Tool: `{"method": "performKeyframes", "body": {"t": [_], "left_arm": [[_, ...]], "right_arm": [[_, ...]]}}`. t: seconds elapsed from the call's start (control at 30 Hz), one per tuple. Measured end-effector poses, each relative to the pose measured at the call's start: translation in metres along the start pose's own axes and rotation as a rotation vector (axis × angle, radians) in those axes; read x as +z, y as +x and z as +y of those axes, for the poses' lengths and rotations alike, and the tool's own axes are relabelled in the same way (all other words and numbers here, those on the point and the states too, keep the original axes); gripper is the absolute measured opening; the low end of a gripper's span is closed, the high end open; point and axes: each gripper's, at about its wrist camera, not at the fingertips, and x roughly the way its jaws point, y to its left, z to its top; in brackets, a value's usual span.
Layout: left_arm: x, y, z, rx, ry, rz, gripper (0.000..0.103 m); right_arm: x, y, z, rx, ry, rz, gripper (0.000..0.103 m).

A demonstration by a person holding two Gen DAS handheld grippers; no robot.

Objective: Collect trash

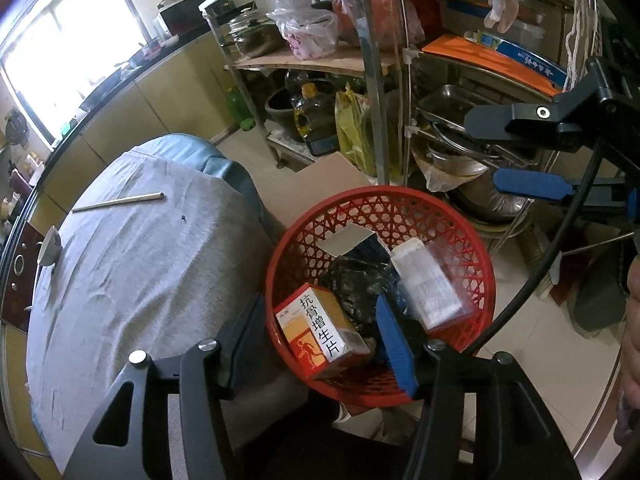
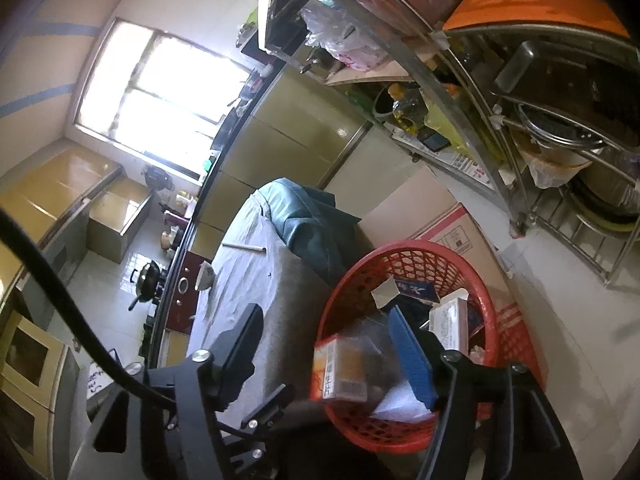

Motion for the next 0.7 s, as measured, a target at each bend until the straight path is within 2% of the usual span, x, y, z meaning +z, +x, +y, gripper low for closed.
{"method": "performKeyframes", "body": {"t": [0.27,0.53,0.7], "left_arm": [[-0.001,-0.012,0.013,0.045,-0.039,-0.021,0.065],[-0.003,-0.037,0.031,0.127,-0.077,-0.091,0.071],[-0.005,-0.048,0.041,0.15,-0.101,-0.115,0.073]], "right_arm": [[0.0,-0.001,0.006,-0.002,-0.023,-0.008,0.07],[-0.005,0.007,0.022,-0.001,-0.054,0.01,0.07],[-0.01,0.011,0.034,-0.003,-0.086,0.021,0.07]]}}
